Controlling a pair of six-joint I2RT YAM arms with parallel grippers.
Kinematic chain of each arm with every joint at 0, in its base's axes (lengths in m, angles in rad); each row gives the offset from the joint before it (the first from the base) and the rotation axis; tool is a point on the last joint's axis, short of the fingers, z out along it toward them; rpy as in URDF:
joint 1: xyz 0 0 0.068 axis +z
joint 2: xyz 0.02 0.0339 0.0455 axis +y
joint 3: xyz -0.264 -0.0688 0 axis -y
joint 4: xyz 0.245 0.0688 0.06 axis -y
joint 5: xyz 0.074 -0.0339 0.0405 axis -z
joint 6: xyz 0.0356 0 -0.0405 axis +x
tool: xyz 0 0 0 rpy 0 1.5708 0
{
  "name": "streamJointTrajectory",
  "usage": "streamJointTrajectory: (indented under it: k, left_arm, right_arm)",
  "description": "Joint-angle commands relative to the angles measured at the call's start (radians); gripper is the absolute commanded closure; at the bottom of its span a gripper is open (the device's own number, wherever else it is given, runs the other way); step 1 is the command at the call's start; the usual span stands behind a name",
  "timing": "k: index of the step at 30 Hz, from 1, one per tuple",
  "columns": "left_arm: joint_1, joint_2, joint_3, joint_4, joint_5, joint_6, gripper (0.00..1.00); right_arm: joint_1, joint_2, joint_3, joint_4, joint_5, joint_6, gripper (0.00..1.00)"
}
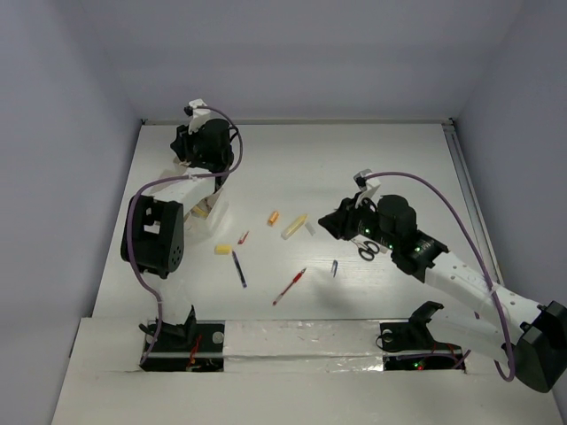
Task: Sort the stationery into containers
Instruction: Place the stapler in the storage box.
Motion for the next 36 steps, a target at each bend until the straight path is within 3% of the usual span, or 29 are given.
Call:
streamJointTrajectory:
  k: [1, 7, 25, 36]
  left_arm:
    - [0.006, -0.016, -0.025, 0.144, -0.021, 0.043, 1.0]
    - [0.006, -0.018, -0.073, 0.26, -0.021, 0.103, 1.0]
    - [0.006, 0.034, -0.065, 0.328, -0.01, 0.154, 1.0]
    - [0.006, 0.025, -0.102, 0.369, -0.018, 0.168, 0.84]
  right_arm:
    - [-0.001, -0.003, -0.012, 0.062, -0.015, 0.002, 0.64]
    - [-0.001, 0.017, -0.01, 0.065, -0.033, 0.007, 0.64]
    - [-0.001, 0.046, -0.009, 0.081, -0.055, 0.013, 0.66]
    - [-0.001, 0.058, -0.007, 0.088, -0.066, 0.014, 0.67]
